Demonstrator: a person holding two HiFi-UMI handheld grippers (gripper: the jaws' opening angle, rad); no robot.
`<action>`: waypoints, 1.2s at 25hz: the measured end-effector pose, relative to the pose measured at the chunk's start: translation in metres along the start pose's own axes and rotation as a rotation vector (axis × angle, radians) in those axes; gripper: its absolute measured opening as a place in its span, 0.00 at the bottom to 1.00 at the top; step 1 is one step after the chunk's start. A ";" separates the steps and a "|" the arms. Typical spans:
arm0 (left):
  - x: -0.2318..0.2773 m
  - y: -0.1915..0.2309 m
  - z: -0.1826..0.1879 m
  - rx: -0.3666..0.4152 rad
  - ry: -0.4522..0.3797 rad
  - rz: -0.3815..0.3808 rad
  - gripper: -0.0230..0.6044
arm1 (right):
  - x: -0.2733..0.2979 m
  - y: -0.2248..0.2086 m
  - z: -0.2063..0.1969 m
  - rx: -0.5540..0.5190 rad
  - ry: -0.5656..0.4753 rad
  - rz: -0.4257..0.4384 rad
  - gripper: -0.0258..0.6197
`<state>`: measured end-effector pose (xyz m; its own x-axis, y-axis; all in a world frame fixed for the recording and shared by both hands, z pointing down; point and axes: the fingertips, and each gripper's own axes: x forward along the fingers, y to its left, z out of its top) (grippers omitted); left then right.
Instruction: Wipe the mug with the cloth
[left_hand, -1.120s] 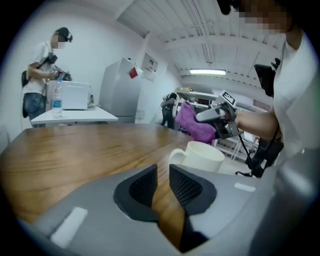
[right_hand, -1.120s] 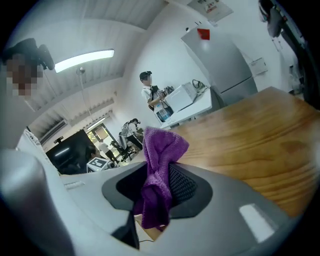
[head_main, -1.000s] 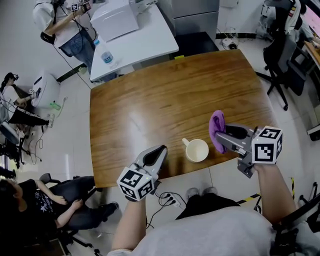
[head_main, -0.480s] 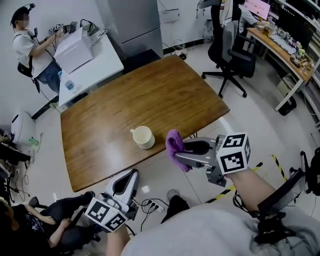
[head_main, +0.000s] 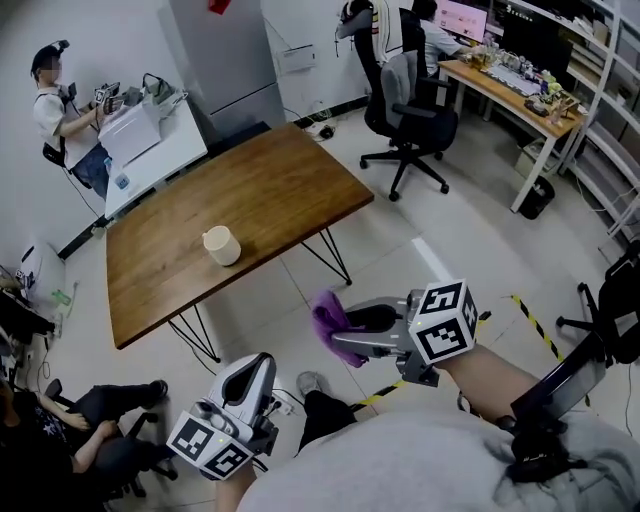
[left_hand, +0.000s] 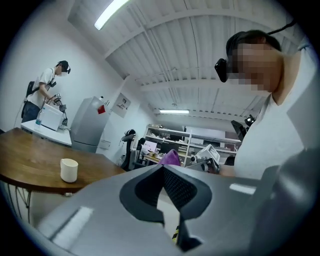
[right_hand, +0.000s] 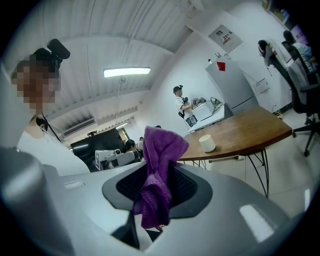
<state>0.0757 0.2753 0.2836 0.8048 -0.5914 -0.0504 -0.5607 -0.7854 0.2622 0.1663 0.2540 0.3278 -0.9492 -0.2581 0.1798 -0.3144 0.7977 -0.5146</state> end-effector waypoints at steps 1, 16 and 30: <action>-0.002 -0.021 0.000 0.004 0.001 -0.008 0.04 | -0.013 0.014 -0.006 0.000 0.004 0.007 0.25; -0.070 -0.067 -0.014 -0.146 0.006 0.085 0.04 | -0.057 0.071 -0.028 0.148 -0.035 -0.014 0.24; -0.109 -0.054 0.005 -0.074 0.029 0.213 0.04 | -0.019 0.092 -0.020 0.124 -0.040 0.063 0.24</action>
<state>0.0171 0.3815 0.2699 0.6759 -0.7359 0.0408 -0.7034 -0.6276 0.3337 0.1553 0.3429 0.2943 -0.9661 -0.2326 0.1118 -0.2505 0.7404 -0.6238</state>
